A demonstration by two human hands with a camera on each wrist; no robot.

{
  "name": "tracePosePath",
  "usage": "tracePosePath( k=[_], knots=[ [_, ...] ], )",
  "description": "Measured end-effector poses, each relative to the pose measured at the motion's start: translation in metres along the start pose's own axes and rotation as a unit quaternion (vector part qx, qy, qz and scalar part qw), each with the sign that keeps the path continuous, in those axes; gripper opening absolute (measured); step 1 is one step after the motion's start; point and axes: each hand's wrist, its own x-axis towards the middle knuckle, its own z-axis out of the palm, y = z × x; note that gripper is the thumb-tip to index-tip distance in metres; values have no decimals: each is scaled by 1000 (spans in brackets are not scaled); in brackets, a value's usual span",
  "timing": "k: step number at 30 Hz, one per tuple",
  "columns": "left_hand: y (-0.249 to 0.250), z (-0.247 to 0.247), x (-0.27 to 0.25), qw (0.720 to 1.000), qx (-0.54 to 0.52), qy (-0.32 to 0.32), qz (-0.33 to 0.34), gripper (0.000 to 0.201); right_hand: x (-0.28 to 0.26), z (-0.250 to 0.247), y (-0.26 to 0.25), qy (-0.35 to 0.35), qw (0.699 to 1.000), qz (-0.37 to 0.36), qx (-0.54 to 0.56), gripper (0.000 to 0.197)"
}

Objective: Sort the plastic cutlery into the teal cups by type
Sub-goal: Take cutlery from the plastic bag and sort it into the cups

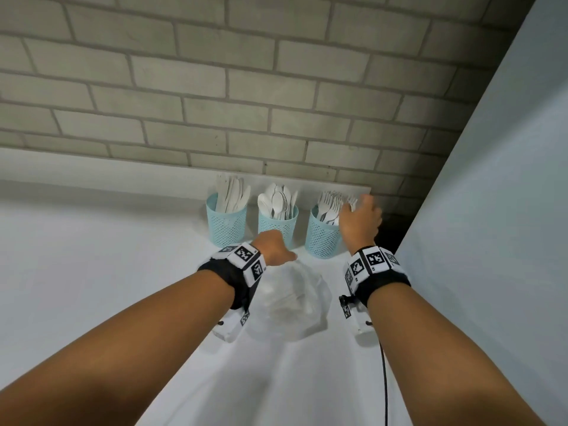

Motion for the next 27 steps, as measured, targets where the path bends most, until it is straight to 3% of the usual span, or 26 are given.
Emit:
tracePosePath(
  k=[2,5,10,12,15,20,23,27],
  knots=[
    [-14,0,-10,1000,0,7,-20,49,-3,3,6,-15,997,59,50,46],
    [-30,4,-24,997,-32,14,-62,53,-5,14,15,-64,989,94,100,44],
    [-44,12,-38,977,-156,9,-144,81,-13,30,33,-138,973,153,107,40],
    [-46,15,-43,961,-206,-5,-185,84,-22,31,39,-189,961,186,82,37],
    [-46,22,-52,930,-268,-42,-249,75,-43,26,37,-322,931,172,20,54],
    [-39,27,-58,953,-212,-50,-209,55,-78,30,16,-440,888,108,-77,77],
    [-36,33,-51,953,-236,-50,-186,51,-92,39,10,-477,868,43,-129,71],
    [-41,38,-46,947,-266,-18,-179,41,-105,46,4,-509,849,72,-123,70]
  ],
)
